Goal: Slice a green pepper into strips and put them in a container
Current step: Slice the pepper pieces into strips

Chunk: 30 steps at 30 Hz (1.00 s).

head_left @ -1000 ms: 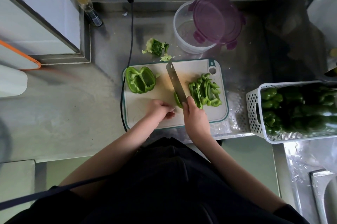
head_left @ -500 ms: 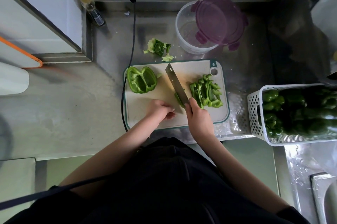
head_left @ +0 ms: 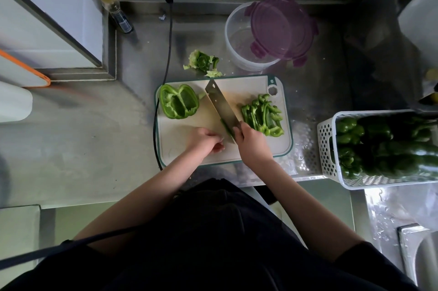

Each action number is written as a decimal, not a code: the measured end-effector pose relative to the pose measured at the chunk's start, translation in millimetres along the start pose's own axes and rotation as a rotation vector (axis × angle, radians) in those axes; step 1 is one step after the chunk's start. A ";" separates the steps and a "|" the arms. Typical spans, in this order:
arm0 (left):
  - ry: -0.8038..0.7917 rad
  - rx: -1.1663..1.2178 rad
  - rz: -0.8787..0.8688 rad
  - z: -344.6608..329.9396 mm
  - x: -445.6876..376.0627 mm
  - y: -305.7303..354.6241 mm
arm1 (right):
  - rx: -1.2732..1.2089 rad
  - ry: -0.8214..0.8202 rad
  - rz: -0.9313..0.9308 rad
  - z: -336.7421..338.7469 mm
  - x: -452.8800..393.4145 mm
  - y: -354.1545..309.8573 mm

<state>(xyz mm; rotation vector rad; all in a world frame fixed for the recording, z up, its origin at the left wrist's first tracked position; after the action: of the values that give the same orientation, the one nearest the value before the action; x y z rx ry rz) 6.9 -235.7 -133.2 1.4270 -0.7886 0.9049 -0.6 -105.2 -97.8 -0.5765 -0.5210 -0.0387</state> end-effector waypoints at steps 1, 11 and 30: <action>0.004 -0.009 -0.008 -0.1 -0.6 0.8 | 0.001 -0.001 -0.002 1.0 -2.2 -1.7; 0.136 -0.446 -0.232 -5.9 3.9 4.4 | 0.081 -0.041 -0.014 4.5 21.7 17.4; 0.259 -1.099 -0.545 -32.2 -6.5 12.2 | 0.166 -0.034 0.050 11.1 20.2 20.8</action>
<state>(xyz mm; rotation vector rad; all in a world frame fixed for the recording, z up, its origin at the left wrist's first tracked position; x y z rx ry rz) -9.3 -204.7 -133.7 0.4707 -0.5034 0.1299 15.6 -79.7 -90.8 -0.4283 -0.5369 0.0619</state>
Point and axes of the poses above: each hand's wrist, its own x-axis away from the middle knuckle, its own z-axis out of the back of the hand, y = z × x, the point moved 3 cm from there along -x, towards the middle knuckle, and after that the axes turned 4 degrees about z, right-handed, at the moved point
